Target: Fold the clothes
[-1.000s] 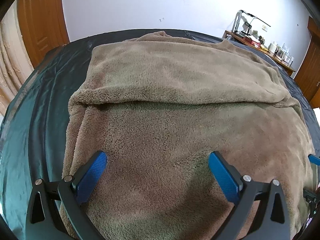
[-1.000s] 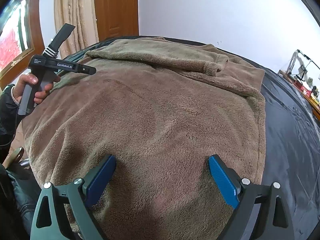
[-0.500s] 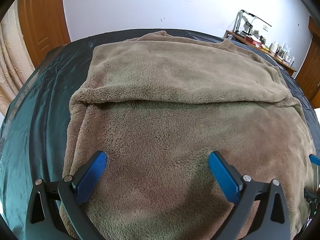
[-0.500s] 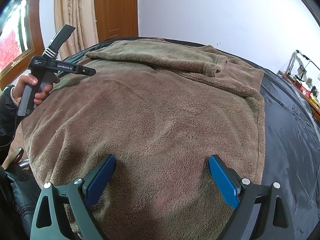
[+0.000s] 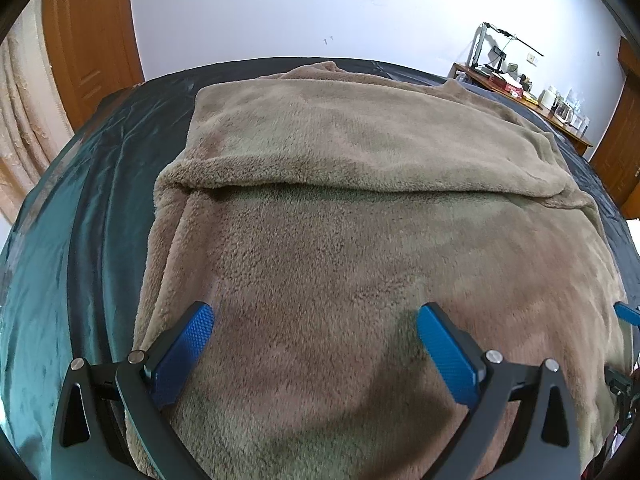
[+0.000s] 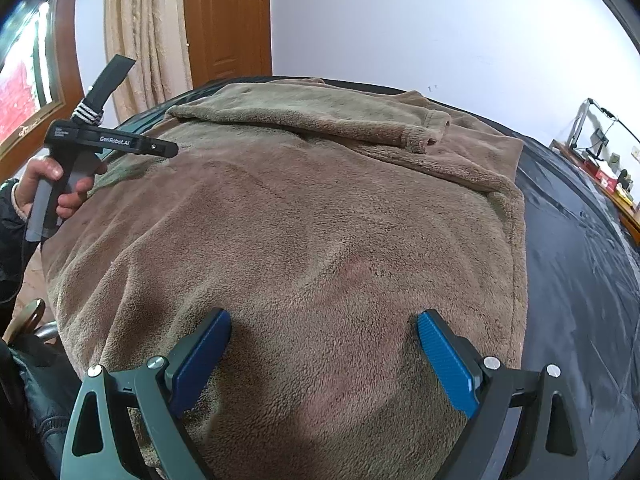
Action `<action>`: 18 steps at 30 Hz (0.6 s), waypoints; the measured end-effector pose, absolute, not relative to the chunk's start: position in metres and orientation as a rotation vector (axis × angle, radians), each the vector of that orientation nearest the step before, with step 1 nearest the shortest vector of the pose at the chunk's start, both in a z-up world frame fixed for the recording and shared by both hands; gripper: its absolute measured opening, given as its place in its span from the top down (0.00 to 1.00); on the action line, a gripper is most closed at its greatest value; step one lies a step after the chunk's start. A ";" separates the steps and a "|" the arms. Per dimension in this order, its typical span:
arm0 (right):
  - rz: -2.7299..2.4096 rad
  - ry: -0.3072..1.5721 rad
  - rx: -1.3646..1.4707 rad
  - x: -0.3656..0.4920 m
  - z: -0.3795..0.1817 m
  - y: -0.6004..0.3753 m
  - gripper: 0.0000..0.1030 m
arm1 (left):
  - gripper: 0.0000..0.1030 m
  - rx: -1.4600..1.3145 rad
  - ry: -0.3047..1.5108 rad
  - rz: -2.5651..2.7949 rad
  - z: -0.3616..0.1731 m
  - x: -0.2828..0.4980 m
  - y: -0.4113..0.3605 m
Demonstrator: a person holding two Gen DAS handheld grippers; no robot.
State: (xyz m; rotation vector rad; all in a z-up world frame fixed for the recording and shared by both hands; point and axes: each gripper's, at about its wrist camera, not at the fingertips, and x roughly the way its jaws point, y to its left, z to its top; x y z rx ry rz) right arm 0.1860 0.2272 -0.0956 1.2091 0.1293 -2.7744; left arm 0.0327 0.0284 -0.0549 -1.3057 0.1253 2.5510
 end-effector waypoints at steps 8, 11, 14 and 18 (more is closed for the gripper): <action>-2.794 0.119 1.204 0.188 -0.096 0.227 0.07 | 0.01 -1.304 0.121 2.552 -0.055 0.040 0.024; -2.803 0.114 1.203 0.190 -0.096 0.227 0.07 | 0.01 -1.304 0.126 2.552 -0.055 0.044 0.022; -2.814 0.109 1.198 0.192 -0.096 0.227 0.07 | 0.01 -1.304 0.133 2.553 -0.055 0.049 0.021; -2.823 0.101 1.191 0.196 -0.097 0.228 0.07 | 0.01 -1.307 0.144 2.555 -0.055 0.056 0.018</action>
